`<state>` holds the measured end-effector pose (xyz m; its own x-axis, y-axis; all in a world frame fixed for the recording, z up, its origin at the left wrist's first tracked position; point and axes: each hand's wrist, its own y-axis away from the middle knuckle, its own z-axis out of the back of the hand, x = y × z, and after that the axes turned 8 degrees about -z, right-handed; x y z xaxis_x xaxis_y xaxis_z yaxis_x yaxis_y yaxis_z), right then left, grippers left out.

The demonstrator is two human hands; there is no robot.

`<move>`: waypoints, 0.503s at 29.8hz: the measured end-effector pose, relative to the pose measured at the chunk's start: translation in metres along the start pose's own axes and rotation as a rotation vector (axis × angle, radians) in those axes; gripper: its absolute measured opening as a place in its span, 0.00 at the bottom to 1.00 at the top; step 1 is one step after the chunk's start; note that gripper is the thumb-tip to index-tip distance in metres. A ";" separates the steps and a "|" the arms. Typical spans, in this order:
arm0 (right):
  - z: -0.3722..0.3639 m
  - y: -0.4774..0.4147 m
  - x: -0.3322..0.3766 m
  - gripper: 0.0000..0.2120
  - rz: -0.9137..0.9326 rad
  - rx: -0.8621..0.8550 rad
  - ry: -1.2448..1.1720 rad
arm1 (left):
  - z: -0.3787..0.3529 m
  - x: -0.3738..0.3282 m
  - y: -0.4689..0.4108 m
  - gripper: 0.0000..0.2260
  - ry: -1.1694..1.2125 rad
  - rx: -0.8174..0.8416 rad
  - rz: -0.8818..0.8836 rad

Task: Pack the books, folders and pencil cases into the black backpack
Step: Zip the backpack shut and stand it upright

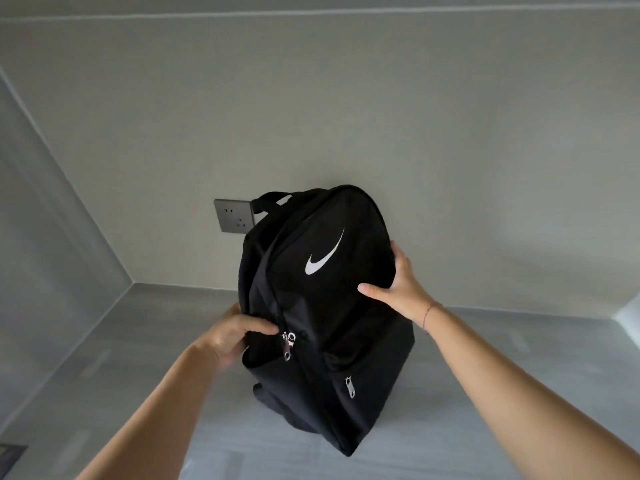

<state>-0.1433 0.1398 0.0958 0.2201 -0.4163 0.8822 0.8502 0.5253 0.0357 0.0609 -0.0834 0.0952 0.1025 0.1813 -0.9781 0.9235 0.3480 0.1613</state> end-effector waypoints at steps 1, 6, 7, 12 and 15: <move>0.003 -0.010 0.001 0.52 -0.007 -0.017 0.017 | 0.003 -0.003 -0.007 0.26 0.002 0.000 0.010; 0.025 -0.051 0.003 0.57 -0.097 -0.052 -0.100 | 0.017 -0.016 -0.042 0.29 -0.090 0.048 0.056; 0.030 -0.057 0.002 0.56 -0.123 -0.027 -0.158 | 0.018 -0.019 -0.047 0.29 -0.103 0.060 0.061; 0.049 -0.069 -0.009 0.35 -0.194 0.192 -0.194 | 0.015 -0.029 -0.065 0.27 -0.149 0.150 0.072; 0.052 -0.066 -0.013 0.23 -0.219 0.208 -0.194 | 0.011 -0.031 -0.078 0.26 -0.163 0.148 0.047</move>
<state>-0.2271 0.1494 0.1061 -0.0687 -0.3972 0.9151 0.7469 0.5876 0.3111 -0.0107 -0.1260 0.1114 0.1943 0.0385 -0.9802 0.9592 0.2020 0.1980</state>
